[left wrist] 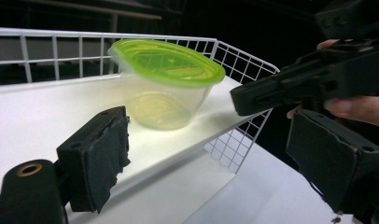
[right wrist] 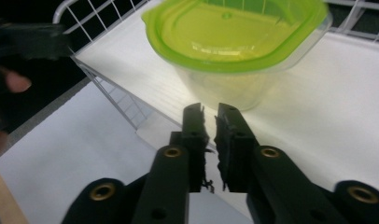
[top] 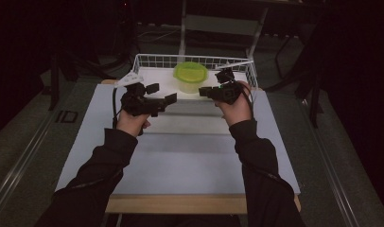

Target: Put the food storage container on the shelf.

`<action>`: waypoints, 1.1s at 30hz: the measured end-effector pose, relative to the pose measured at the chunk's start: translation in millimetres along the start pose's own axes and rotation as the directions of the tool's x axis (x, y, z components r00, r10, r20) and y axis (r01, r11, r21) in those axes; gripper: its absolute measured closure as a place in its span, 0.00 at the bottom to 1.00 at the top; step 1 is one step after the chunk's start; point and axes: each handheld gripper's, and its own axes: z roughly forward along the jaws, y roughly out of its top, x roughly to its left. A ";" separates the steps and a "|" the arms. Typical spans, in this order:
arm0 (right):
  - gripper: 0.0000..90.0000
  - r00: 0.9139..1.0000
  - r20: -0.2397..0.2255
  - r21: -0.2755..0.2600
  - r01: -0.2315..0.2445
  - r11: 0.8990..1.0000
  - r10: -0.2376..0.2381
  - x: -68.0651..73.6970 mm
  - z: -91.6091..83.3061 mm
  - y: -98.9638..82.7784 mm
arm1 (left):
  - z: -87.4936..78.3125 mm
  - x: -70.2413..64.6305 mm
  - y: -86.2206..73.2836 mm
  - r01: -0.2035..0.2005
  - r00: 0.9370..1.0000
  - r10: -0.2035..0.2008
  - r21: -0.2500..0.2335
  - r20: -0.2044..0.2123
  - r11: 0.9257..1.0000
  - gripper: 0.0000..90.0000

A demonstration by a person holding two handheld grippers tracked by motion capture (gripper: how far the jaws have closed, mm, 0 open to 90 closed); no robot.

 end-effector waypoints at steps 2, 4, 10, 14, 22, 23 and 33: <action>0.95 1.000 0.002 -0.002 -0.010 1.000 0.010 0.2 6.9 -1.2 | -5.6 -0.5 -12.8 0.004 1.000 -0.005 -0.037 -0.014 0.999 0.15; 0.95 1.000 0.006 -0.009 -0.018 1.000 0.018 0.5 12.7 -0.7 | -8.5 -1.1 -23.7 0.013 1.000 -0.014 -0.053 -0.018 0.998 0.15; 0.90 0.997 0.055 -0.043 -0.060 0.997 0.062 -7.3 20.6 5.7 | -9.6 -1.9 -37.6 0.011 1.000 -0.011 -0.026 0.004 1.000 0.15; 0.89 0.995 0.066 -0.045 -0.072 0.996 0.075 -11.0 18.8 5.7 | -9.0 -3.5 -37.0 0.002 1.000 -0.001 -0.015 0.022 1.000 0.15; 0.65 1.000 0.024 -0.052 -0.002 0.999 0.003 4.8 0.1 -4.7 | -10.4 -11.5 -33.3 -0.039 0.996 0.039 0.001 0.078 0.999 0.09; 0.61 1.000 0.014 -0.048 0.009 0.999 -0.008 8.2 -2.1 -6.5 | -10.9 -13.1 -32.6 -0.046 0.996 0.046 0.003 0.081 0.999 0.09; 0.26 0.994 -0.072 -0.125 0.073 0.989 -0.082 29.3 -21.7 -39.0 | -17.5 -25.7 -28.9 -0.085 0.987 0.084 0.001 0.136 0.996 0.03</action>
